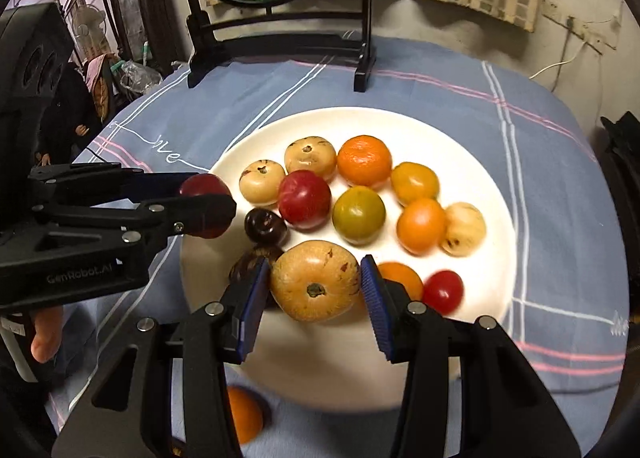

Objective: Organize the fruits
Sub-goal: 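Carry both fruits onto the white plate and open both tools, then grasp the dark mangosteen with the left tool while the right tool grasps a small yellow fruit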

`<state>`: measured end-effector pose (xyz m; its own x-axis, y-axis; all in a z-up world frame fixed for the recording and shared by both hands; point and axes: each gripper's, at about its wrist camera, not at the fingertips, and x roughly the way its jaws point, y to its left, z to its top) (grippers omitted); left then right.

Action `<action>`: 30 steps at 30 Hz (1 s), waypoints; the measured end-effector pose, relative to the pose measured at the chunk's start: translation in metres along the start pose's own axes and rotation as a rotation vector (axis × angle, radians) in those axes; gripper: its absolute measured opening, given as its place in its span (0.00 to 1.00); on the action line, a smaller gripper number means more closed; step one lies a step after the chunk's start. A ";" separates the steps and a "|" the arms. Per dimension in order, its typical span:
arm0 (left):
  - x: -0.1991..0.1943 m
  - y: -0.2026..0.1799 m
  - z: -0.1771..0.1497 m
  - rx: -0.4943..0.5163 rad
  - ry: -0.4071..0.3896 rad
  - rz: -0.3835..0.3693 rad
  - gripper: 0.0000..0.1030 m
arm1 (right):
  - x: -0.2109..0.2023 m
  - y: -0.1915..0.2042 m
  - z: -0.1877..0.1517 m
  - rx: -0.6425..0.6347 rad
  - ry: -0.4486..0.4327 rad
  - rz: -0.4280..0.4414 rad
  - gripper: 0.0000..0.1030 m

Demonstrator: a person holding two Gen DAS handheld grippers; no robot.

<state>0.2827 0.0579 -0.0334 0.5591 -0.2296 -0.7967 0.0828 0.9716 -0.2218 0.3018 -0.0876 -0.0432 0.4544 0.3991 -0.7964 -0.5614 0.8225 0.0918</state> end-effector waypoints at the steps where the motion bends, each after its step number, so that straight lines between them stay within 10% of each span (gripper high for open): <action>1: 0.003 0.002 0.002 -0.005 0.008 -0.005 0.38 | 0.003 0.000 0.001 -0.006 0.008 0.001 0.48; 5: 0.005 0.009 0.006 -0.053 0.000 -0.019 0.68 | -0.002 0.001 0.004 -0.037 -0.046 -0.081 0.67; 14: -0.077 -0.012 -0.020 -0.014 -0.131 -0.019 0.89 | -0.063 0.002 -0.031 -0.004 -0.052 -0.151 0.69; 18: -0.085 -0.026 -0.072 0.005 -0.091 -0.020 0.90 | -0.082 0.007 -0.077 0.110 -0.033 -0.114 0.94; 30: -0.086 -0.033 -0.188 -0.006 0.038 -0.050 0.90 | -0.118 0.032 -0.175 0.244 -0.048 -0.158 0.95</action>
<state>0.0765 0.0349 -0.0634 0.5229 -0.2804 -0.8050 0.1055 0.9584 -0.2653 0.1096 -0.1793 -0.0508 0.5588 0.2723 -0.7833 -0.3010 0.9467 0.1144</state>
